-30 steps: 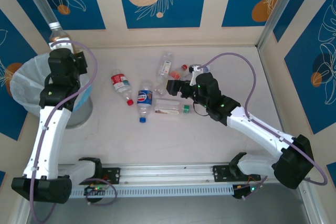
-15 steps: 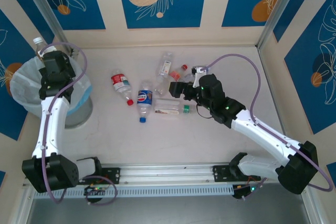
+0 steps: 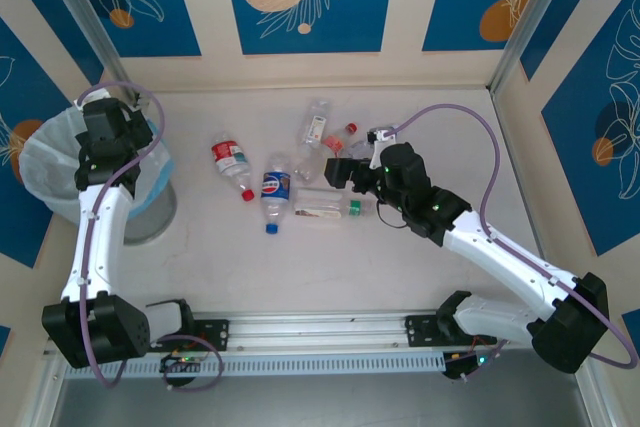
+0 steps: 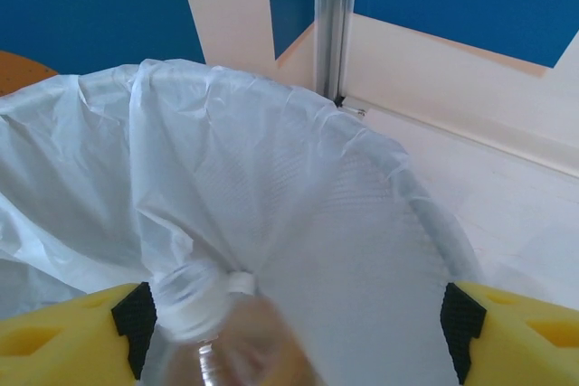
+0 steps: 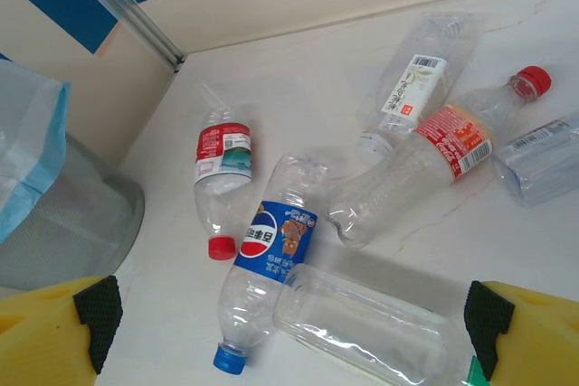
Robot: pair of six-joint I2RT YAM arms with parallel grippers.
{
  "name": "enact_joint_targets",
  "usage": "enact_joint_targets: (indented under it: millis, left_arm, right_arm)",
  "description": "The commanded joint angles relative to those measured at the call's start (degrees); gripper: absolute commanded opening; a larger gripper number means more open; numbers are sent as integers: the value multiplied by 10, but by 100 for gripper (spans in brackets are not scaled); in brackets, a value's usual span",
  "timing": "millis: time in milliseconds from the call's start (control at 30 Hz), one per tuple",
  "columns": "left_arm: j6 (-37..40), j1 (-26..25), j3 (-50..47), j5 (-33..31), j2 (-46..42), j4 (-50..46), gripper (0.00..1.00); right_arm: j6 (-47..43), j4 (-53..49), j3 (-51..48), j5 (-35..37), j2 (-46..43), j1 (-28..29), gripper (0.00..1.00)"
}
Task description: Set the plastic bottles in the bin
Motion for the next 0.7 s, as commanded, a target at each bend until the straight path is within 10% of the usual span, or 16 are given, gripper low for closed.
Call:
enact_joint_targets:
  millis: [0, 667]
  left_arm:
    - [-16, 7, 10, 10, -11, -10, 86]
    - [-65, -13, 7, 171, -51, -17, 99]
  right_arm:
    - [-2, -5, 18, 13, 0, 4, 100]
    - [48, 28, -14, 14, 7, -2, 100]
